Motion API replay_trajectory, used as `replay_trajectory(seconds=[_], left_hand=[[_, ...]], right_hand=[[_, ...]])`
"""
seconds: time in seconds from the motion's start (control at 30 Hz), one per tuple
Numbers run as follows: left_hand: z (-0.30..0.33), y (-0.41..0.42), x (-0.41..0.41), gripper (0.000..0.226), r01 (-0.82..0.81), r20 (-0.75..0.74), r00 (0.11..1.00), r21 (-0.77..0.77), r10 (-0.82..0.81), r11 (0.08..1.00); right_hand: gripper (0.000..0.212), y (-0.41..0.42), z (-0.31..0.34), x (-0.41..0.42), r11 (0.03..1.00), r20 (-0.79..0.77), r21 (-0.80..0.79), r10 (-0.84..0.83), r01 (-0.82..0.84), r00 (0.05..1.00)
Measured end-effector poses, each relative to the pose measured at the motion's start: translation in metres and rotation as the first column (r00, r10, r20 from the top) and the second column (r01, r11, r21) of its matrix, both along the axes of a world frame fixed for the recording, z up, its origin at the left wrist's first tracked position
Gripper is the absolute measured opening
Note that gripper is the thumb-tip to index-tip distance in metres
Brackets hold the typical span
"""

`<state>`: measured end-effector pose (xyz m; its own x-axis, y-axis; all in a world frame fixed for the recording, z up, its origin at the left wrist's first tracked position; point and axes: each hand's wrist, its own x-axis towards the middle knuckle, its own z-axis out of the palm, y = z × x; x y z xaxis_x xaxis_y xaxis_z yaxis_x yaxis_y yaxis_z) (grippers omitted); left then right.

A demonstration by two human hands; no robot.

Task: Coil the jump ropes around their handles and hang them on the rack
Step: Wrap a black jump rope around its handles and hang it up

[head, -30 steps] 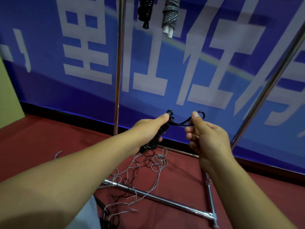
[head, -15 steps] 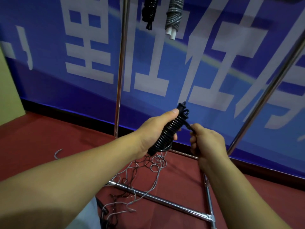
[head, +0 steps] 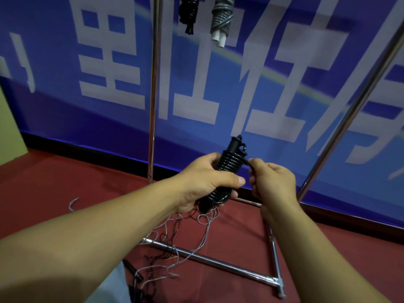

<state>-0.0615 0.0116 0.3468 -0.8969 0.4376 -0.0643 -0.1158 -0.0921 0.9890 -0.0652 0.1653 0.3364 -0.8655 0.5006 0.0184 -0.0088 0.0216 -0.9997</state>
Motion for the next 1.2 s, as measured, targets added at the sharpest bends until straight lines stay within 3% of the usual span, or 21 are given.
replay_trajectory(seconds=[0.3,0.43,0.67,0.8,1.0,1.2], left_hand=[[-0.004,-0.006,-0.007,0.031,-0.075,-0.019,0.997,0.032,0.076,0.997],[-0.005,-0.006,-0.01,0.043,-0.092,-0.028,0.995,0.053,0.094,0.994],[-0.004,-0.008,-0.007,0.029,0.068,-0.084,0.993,-0.148,-0.081,0.987],[-0.003,-0.008,-0.003,0.025,0.073,-0.052,0.995,-0.122,-0.08,0.99],[-0.007,-0.002,-0.002,0.04,-0.109,-0.164,0.983,-0.174,0.08,0.979],[-0.01,0.001,-0.006,0.03,-0.306,-0.242,0.94,-0.279,0.242,0.91]], right_hand=[[0.029,-0.001,-0.005,-0.006,1.0,-0.075,0.002,-0.027,0.027,0.997],[0.03,0.0,-0.004,-0.007,0.999,-0.099,-0.005,-0.034,0.034,0.995],[0.035,-0.007,-0.005,-0.003,0.999,-0.114,0.044,-0.013,0.018,0.993],[0.041,-0.013,-0.005,0.0,0.998,-0.116,0.053,0.031,-0.025,0.993],[0.046,-0.018,-0.004,0.002,0.994,-0.146,0.024,0.113,-0.11,0.983],[0.033,-0.014,0.0,0.001,0.977,-0.014,-0.085,0.193,-0.194,0.981]])
